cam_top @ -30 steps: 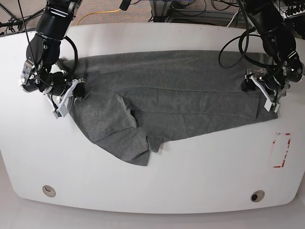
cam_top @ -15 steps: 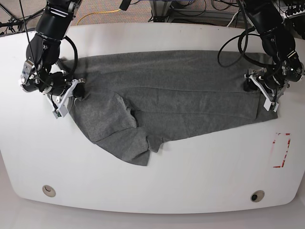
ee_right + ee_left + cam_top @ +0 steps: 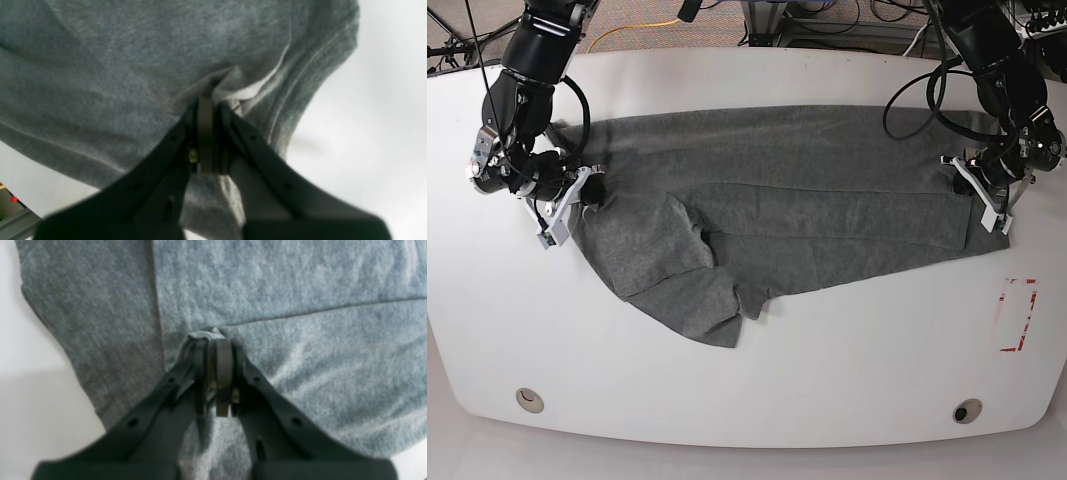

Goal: Fold the T-shirt properly
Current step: 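Drag the held shirt with both grippers away from the table front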

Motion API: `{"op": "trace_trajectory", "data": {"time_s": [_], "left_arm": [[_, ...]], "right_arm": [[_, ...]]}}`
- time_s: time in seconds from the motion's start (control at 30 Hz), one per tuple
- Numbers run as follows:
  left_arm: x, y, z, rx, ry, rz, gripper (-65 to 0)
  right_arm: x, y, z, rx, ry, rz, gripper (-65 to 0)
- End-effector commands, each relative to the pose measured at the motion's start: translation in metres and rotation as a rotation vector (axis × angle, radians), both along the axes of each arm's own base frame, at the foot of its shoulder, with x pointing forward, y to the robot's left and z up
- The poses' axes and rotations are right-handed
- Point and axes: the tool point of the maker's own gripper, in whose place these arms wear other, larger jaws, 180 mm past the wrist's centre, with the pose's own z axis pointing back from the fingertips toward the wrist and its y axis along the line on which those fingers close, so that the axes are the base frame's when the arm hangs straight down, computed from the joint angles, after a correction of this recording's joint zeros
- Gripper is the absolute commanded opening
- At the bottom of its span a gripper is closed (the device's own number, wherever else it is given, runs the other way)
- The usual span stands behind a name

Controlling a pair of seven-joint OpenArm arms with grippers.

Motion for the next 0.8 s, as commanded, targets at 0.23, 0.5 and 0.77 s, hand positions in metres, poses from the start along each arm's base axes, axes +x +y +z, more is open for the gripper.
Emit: {"op": "trace_trajectory", "data": {"time_s": [0.23,0.5,0.77], "left_arm": [[0.010,0.012,0.038,0.085,-0.103,-0.019,-65.0],[-0.007,0.009,0.057,0.167,-0.135,-0.055,-65.0],[-0.036,0.014,0.063,0.228,-0.123,-0.057,-65.0]], "right_arm": [[0.013,-0.006,0.017,-0.010,-0.061,-0.003,-65.0],[0.013,-0.006,0.017,-0.010,-0.061,-0.003,-65.0],[0.010,-0.018,0.028,-0.047,-0.069,-0.021,-65.0]]}}
